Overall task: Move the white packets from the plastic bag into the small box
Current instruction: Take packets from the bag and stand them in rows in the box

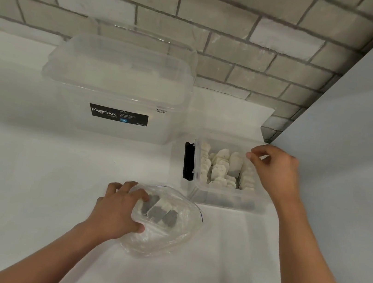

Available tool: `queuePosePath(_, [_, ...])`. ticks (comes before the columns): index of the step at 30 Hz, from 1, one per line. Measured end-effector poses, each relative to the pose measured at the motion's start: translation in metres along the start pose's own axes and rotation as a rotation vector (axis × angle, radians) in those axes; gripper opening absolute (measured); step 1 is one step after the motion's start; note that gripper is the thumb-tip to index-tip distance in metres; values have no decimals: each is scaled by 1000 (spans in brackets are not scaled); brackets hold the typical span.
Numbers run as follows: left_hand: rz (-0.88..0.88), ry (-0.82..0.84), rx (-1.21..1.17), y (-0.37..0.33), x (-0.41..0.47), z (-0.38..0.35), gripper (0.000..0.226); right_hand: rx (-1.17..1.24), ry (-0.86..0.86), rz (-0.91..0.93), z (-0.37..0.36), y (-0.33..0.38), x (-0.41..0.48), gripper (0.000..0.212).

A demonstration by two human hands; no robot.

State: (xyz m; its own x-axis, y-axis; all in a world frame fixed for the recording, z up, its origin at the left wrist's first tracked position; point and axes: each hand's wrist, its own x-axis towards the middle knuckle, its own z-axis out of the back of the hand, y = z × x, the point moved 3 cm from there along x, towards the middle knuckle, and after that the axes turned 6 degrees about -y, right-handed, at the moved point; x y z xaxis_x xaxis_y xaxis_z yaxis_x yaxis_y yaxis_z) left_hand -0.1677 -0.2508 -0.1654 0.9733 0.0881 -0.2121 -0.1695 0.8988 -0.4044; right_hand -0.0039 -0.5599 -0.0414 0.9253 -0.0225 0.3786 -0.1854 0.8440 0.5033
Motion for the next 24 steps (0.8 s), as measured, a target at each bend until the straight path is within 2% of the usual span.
queuePosePath(2, [-1, -1, 5, 0, 0, 0, 69, 163, -72, -30, 13, 22, -29, 4])
queuePosePath(4, [-1, 2, 11, -1, 0, 0, 69, 306, -70, -49, 14, 50, -64, 4])
queuePosePath(6, [-4, -1, 9, 0, 0, 0, 68, 431, 39, -56, 2, 77, -99, 5])
queuePosePath(8, [-8, -8, 5, 0, -1, 1, 68, 467, 239, -40, -22, 97, -130, 2])
queuePosePath(11, [-21, -10, 3, 2, -2, 0, 66, 259, 498, 25, -67, 100, -160, 9])
queuePosePath(14, [-16, 1, -10, 3, -3, -1, 65, -160, 528, 104, -99, 88, -170, 19])
queuePosePath(15, [-16, 6, -11, 3, -3, -1, 65, -230, 512, 90, -104, 86, -171, 20])
queuePosePath(20, [-26, 19, -11, 2, -3, 1, 67, -297, 486, 18, -115, 86, -169, 13])
queuePosePath(24, [-30, 14, -10, 2, -2, 1, 67, -220, 505, -38, -116, 88, -169, 30])
